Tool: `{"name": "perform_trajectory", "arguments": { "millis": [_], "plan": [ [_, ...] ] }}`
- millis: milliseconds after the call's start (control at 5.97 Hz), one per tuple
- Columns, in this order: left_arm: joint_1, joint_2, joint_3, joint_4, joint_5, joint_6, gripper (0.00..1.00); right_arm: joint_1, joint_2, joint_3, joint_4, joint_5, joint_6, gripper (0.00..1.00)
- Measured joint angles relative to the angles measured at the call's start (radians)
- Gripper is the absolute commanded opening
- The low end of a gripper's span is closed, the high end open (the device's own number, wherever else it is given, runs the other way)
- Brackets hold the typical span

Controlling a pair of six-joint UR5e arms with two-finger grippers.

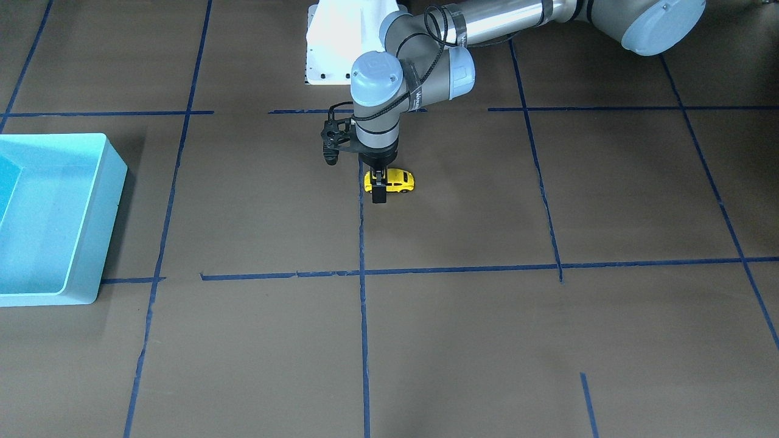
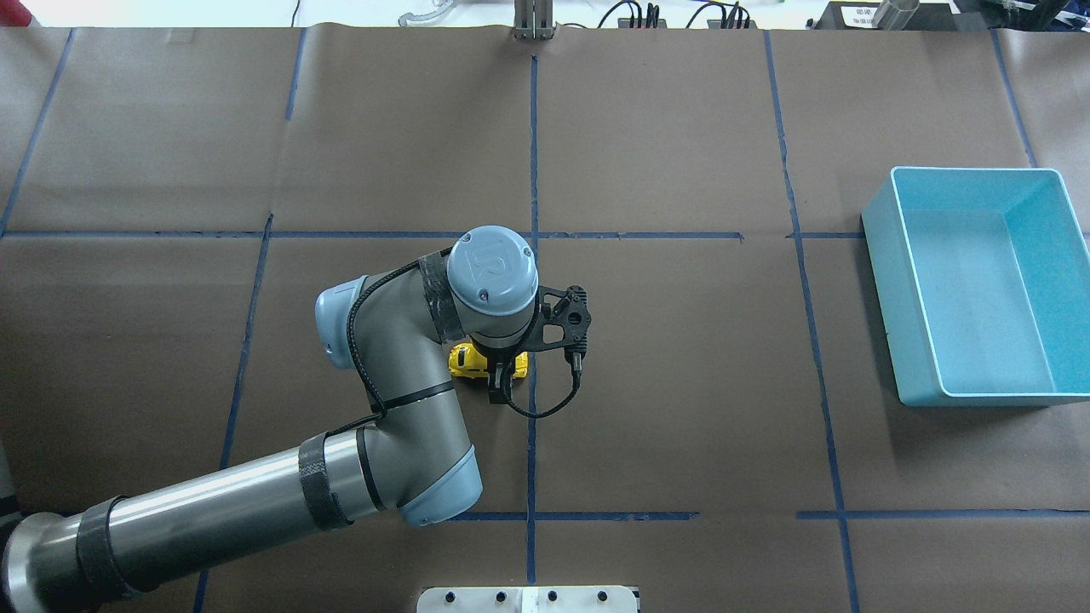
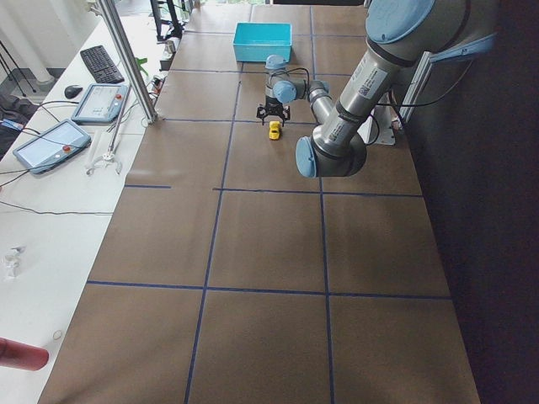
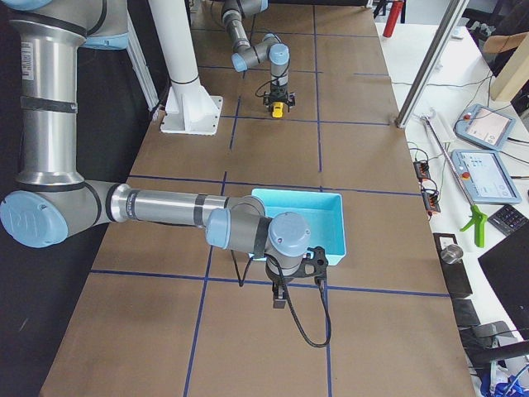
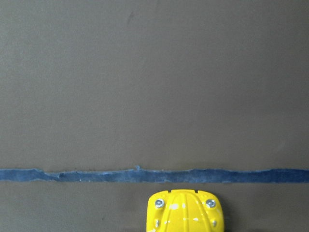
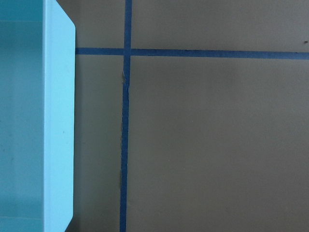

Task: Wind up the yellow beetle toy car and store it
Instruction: 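Hold the yellow car pressed against the table with the left gripper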

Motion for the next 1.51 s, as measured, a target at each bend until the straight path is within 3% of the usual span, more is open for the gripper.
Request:
{"name": "perform_trajectory", "arguments": {
  "millis": [168, 1173, 1508],
  "plan": [
    [0.001, -0.001, 0.0, -0.003, 0.0, 0.0, 0.81, 0.0, 0.0, 0.0, 0.0, 0.0, 0.0, 1.0],
    [0.001, 0.004, 0.0, -0.005, -0.002, 0.001, 0.59, 0.0, 0.0, -0.001, 0.0, 0.0, -0.002, 1.0],
    [0.0, 0.007, -0.004, -0.006, -0.003, 0.004, 0.26, 0.0, 0.0, -0.001, -0.001, 0.001, -0.002, 1.0]
  ]
}}
